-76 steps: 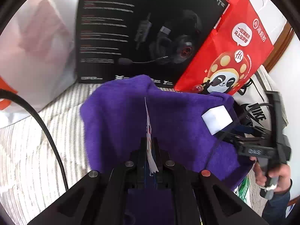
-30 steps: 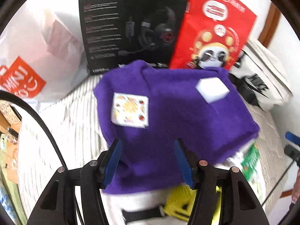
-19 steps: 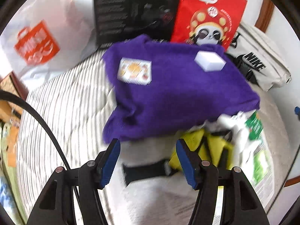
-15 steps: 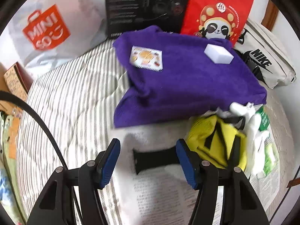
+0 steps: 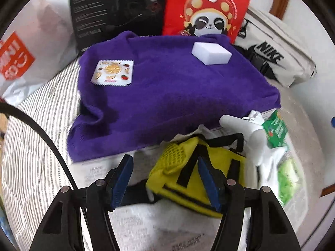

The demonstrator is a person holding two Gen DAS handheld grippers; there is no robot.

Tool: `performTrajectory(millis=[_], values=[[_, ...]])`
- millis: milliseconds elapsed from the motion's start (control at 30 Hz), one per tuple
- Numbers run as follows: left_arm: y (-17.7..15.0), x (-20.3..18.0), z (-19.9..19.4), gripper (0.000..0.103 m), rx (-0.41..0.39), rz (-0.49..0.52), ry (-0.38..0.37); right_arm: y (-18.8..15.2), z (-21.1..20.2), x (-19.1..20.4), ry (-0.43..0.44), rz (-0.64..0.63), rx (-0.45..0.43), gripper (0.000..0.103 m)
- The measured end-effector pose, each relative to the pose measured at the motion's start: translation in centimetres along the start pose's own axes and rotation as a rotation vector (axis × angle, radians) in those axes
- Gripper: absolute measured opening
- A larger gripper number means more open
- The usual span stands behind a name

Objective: Organize soft objects
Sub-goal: 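Grasp the yellow-and-black pouch with the left tool while the right tool moves toward the wipes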

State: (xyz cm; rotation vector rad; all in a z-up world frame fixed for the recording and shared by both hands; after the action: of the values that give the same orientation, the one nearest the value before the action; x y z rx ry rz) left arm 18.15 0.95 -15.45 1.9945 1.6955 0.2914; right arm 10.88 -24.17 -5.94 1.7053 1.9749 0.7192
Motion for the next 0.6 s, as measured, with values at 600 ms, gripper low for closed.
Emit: performTrajectory(millis=[600], values=[[-1.6,2.6,-2.9,0.022,-0.064,-0.062,-0.047,-1.3,4.5,-0.1,0.012,0.004,0.068,0.093]])
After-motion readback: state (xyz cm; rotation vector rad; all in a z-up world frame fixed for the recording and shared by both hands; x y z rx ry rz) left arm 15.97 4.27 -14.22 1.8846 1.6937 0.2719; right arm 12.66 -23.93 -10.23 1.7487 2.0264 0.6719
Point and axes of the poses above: each gripper's, at about its wrist camera, not at the fingertips, and z roughly the way its jaws point, x to its left, y to its top, the point moved 6 cm from there along z, roughly the way its jaws point, and after that the axes turned 4 degrees about -z, right-handed, at the moved point
